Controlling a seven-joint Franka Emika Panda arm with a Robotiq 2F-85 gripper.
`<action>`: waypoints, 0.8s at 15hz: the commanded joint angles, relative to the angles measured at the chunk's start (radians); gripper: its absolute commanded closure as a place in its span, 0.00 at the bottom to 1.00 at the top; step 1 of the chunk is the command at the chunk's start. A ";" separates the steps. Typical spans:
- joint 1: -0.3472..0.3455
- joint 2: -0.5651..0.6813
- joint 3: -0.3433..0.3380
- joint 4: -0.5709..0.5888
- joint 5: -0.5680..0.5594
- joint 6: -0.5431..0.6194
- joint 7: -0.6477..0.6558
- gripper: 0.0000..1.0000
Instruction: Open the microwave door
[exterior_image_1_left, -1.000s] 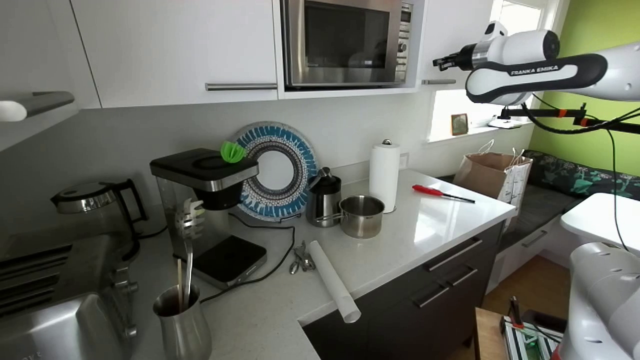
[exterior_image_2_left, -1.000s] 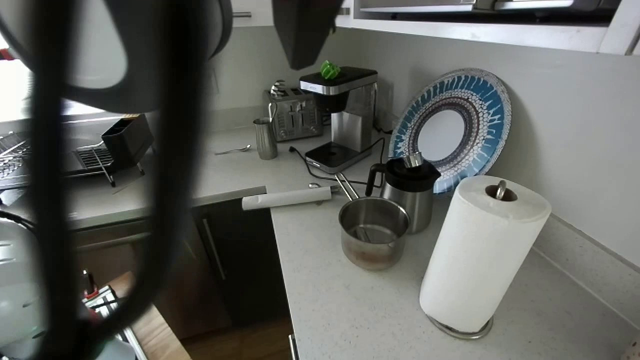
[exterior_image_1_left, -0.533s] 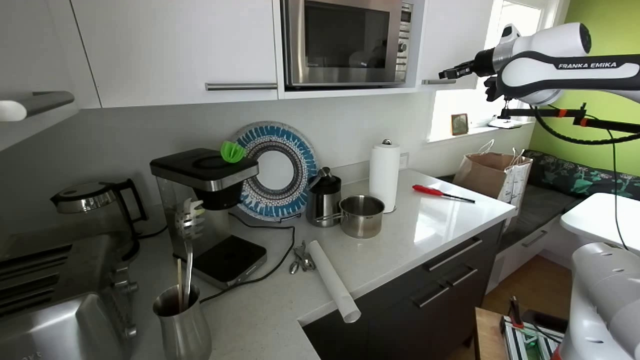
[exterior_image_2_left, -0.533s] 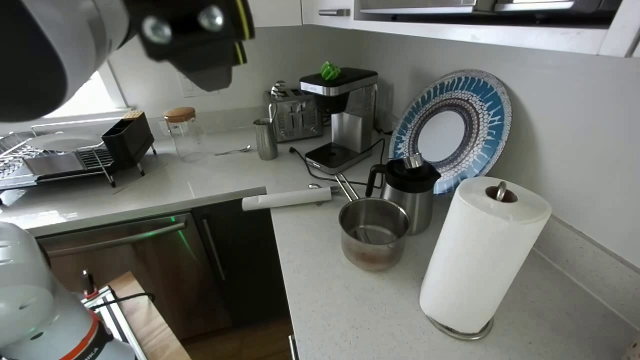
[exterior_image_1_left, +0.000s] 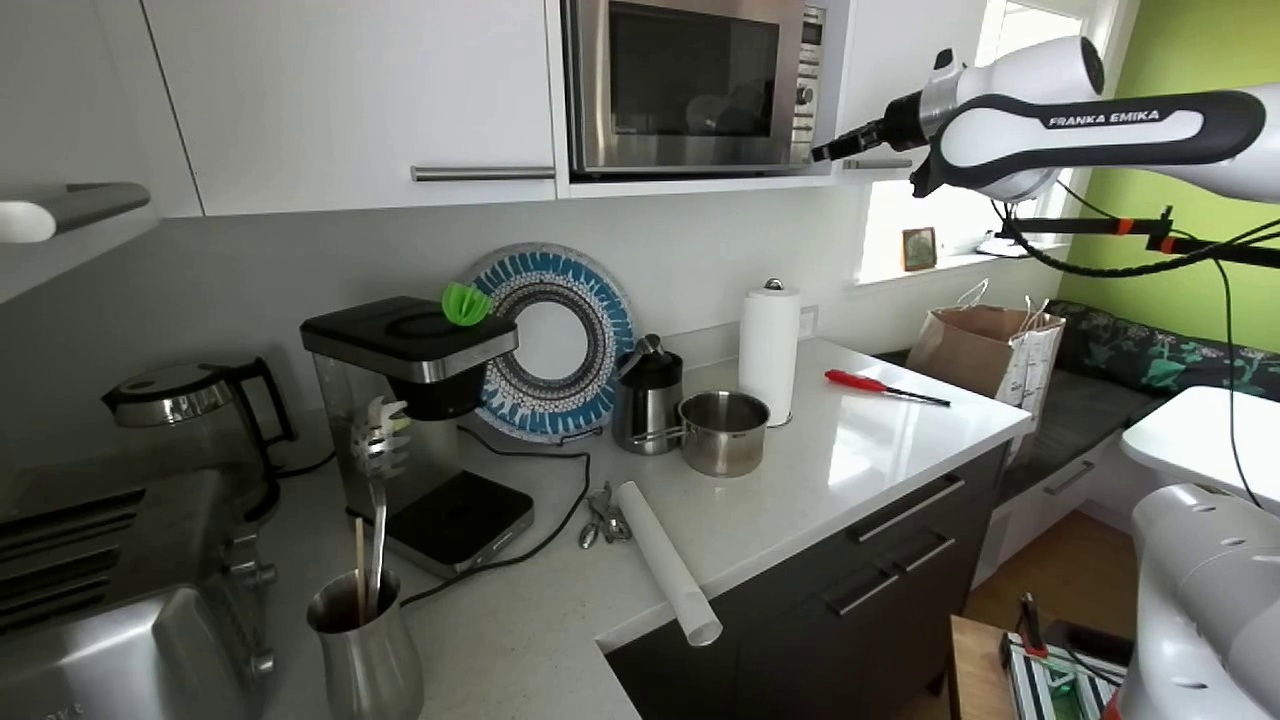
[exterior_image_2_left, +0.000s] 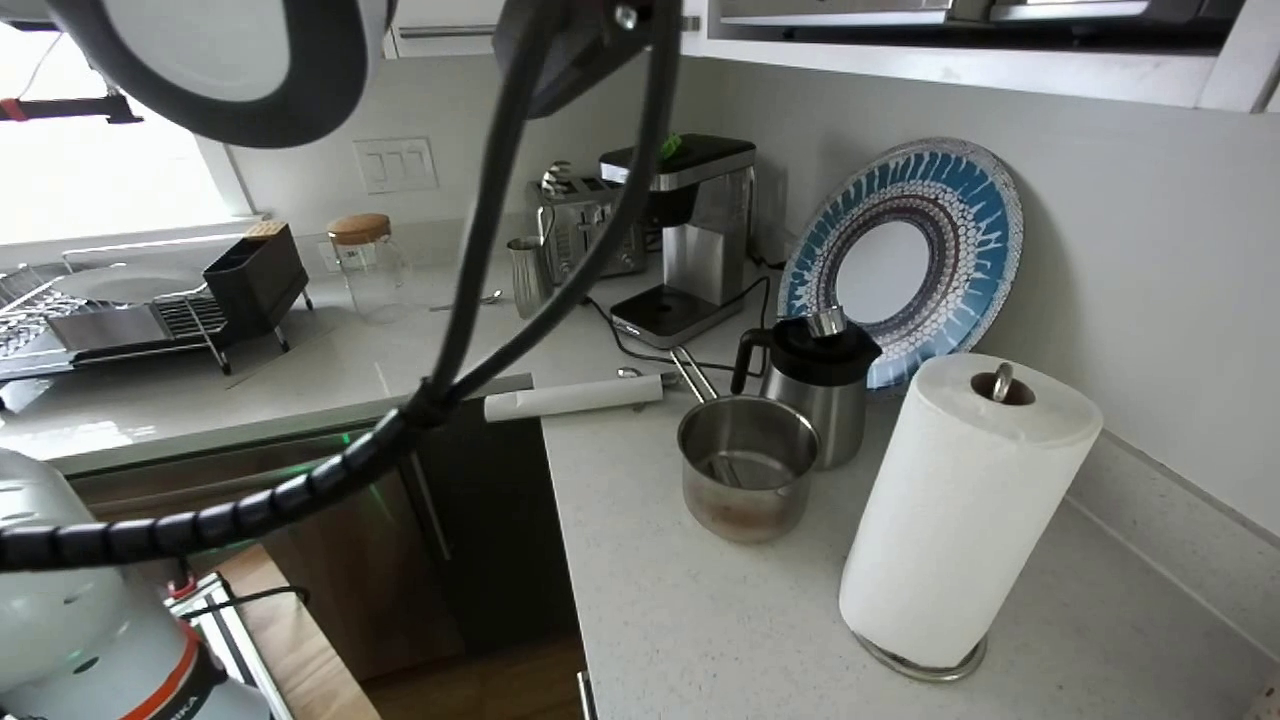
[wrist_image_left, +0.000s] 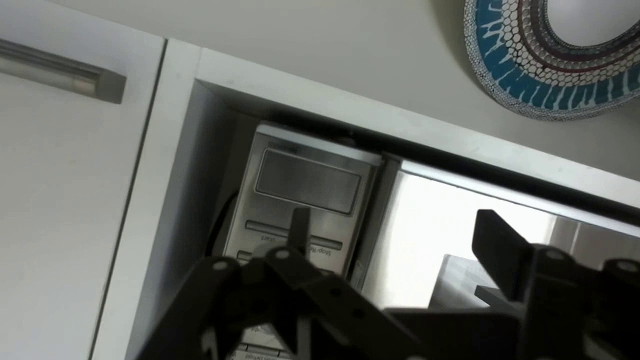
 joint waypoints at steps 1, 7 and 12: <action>-0.016 0.033 0.013 0.012 0.032 0.002 -0.009 0.00; 0.137 0.008 -0.059 0.095 0.184 -0.206 -0.086 0.00; 0.129 0.036 -0.072 0.129 0.211 -0.184 -0.099 0.00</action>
